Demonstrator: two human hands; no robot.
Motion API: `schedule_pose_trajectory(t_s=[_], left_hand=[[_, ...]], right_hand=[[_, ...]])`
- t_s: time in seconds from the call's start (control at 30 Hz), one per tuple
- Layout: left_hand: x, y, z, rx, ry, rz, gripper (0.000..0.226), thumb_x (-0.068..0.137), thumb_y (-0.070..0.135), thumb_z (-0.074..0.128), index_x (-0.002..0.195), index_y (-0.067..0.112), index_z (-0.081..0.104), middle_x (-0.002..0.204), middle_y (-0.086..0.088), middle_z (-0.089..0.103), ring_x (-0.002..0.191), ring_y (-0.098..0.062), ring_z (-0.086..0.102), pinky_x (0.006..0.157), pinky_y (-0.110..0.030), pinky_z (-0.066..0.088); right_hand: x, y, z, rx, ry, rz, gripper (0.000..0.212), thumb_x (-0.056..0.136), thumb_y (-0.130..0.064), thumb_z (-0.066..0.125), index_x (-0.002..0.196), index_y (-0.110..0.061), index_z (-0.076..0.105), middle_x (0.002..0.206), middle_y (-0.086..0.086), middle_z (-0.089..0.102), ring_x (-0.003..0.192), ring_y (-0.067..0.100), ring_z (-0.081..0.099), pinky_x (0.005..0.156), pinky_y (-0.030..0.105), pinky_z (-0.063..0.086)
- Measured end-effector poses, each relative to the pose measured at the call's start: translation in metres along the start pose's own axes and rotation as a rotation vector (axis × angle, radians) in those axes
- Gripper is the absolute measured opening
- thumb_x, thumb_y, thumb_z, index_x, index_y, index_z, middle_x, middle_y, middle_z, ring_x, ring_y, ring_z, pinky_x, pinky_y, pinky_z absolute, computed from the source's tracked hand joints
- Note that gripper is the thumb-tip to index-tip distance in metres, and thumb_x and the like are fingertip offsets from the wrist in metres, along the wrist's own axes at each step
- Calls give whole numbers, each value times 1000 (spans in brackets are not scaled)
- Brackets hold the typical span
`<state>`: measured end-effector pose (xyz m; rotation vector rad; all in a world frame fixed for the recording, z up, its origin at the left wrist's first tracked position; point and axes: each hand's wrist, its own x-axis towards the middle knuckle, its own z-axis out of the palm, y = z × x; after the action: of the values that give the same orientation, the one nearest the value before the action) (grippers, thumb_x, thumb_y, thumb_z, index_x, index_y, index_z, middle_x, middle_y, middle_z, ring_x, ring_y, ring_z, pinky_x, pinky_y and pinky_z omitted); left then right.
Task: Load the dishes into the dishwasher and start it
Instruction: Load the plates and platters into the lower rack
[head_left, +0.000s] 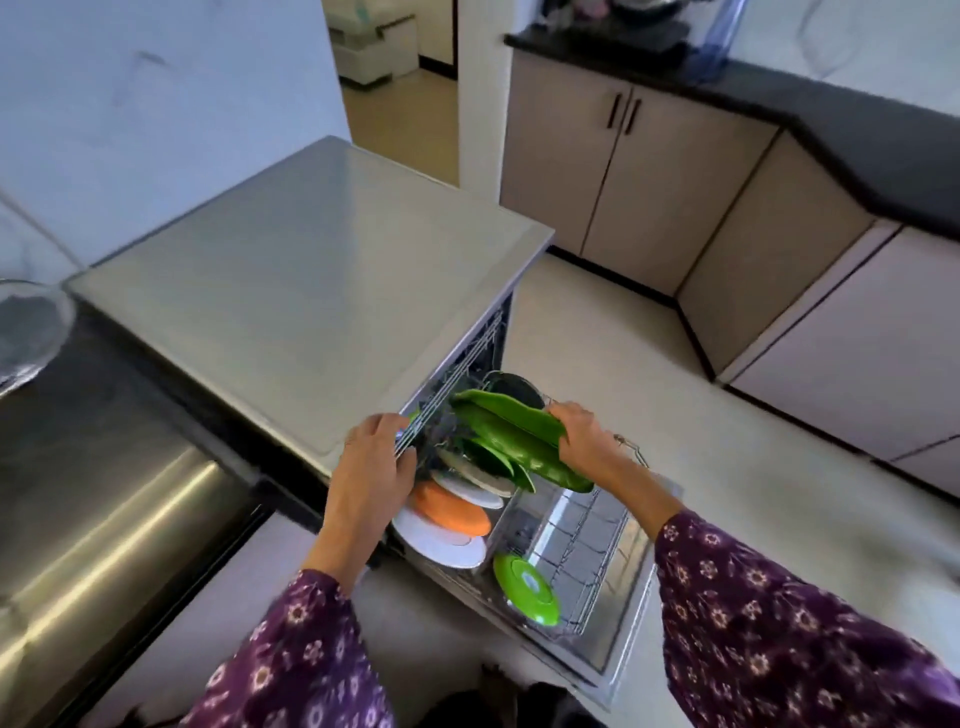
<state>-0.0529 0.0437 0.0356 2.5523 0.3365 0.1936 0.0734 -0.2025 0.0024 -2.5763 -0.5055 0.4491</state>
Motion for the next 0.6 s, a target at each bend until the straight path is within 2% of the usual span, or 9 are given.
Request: schedule_pose_trajectory(t_s=[0.1, 0.2, 0.3, 0.43, 0.53, 0.6], left_hand=[[36, 5, 21, 56, -18, 93, 30, 80, 6, 64, 109, 5, 60, 110, -13, 59, 98, -35, 54, 84, -45, 48], [75, 2, 44, 118, 0, 181, 31, 76, 5, 69, 105, 6, 60, 114, -15, 56, 102, -37, 54, 83, -45, 50], [108, -4, 64, 181, 17, 234, 35, 74, 6, 72, 107, 6, 60, 124, -19, 53, 113, -39, 51, 85, -46, 50], [139, -14, 85, 205, 18, 289, 37, 76, 6, 69, 111, 5, 57, 126, -19, 52, 117, -37, 50, 91, -45, 49], [158, -22, 95, 188, 14, 320, 38, 80, 10, 65, 116, 7, 53, 125, -14, 52, 121, -31, 49, 95, -41, 49], [173, -23, 99, 188, 25, 351, 37, 81, 13, 64, 116, 7, 52, 122, -12, 54, 120, -28, 49, 96, -40, 48]], right_hand=[[20, 23, 27, -25, -39, 67, 43, 86, 7, 42, 123, -13, 50, 117, 5, 49, 100, 16, 50, 87, 25, 46], [49, 46, 66, -25, -52, 122, 49, 84, 6, 49, 128, -16, 44, 123, 4, 43, 107, 21, 50, 87, 27, 48], [73, 61, 104, -38, -51, 158, 55, 84, 11, 44, 134, -11, 38, 132, 9, 38, 115, 25, 45, 96, 34, 45], [99, 78, 152, -75, -22, 133, 60, 78, 18, 39, 132, -7, 38, 128, 9, 40, 112, 23, 41, 99, 35, 43], [116, 95, 182, -105, 19, 108, 67, 78, 18, 45, 139, -5, 34, 134, 11, 39, 115, 25, 41, 103, 36, 41], [124, 105, 191, -96, 47, 122, 64, 78, 19, 47, 138, -3, 37, 131, 12, 42, 112, 26, 44, 101, 35, 43]])
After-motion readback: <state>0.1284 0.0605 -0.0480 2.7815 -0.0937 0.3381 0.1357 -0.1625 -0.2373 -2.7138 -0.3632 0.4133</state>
